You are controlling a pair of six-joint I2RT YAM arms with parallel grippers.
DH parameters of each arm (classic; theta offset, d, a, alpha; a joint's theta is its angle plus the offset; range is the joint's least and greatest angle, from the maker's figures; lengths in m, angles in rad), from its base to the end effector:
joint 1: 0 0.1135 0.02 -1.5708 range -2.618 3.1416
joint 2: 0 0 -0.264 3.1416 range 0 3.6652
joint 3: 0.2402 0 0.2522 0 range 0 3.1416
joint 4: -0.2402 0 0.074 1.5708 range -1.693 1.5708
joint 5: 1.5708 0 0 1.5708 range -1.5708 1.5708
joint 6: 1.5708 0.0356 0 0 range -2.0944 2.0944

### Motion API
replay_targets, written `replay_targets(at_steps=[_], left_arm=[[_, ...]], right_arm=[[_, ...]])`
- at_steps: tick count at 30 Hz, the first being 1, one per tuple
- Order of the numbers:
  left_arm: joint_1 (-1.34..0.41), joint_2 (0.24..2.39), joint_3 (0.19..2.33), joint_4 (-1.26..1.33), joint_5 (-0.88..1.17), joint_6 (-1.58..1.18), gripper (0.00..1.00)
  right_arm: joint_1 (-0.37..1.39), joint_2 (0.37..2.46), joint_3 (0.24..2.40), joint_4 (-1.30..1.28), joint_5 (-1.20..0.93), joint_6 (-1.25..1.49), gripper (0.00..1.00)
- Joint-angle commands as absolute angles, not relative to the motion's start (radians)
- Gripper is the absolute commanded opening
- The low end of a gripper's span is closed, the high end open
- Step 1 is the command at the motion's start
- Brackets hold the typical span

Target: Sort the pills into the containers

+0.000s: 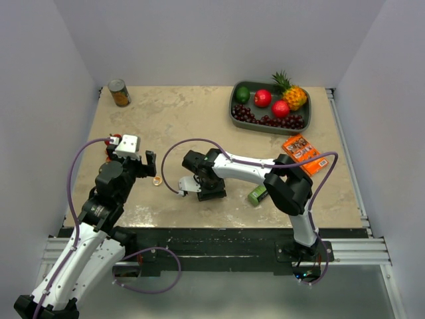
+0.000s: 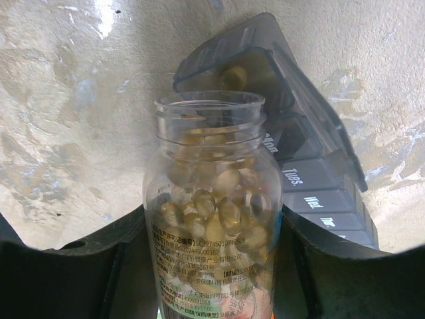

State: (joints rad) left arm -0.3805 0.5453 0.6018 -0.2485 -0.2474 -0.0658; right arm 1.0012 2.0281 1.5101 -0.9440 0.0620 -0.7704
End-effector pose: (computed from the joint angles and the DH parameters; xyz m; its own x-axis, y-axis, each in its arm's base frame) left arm 0.1351 -0.0446 0.3035 -0.1858 0.0057 -0.9826 0.1249 0.9920 -0.0179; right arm 0.2127 0.3281 0.1723 0.1981 -0.9796 -0.0350 -0.9739 -0.1927 -0.1198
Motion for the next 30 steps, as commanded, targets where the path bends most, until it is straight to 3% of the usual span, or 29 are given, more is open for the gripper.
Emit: replay_targets(at_steps=[1, 30], left_arm=[[-0.377, 0.537, 0.609, -0.199, -0.256, -0.048, 0.88], [-0.377, 0.537, 0.609, -0.201, -0.258, -0.048, 0.88]], right_arm=[[1.005, 2.014, 1.546, -0.968, 0.069, -0.769, 0.04], [0.977, 1.991, 1.580, -0.979, -0.018, -0.752, 0.04]])
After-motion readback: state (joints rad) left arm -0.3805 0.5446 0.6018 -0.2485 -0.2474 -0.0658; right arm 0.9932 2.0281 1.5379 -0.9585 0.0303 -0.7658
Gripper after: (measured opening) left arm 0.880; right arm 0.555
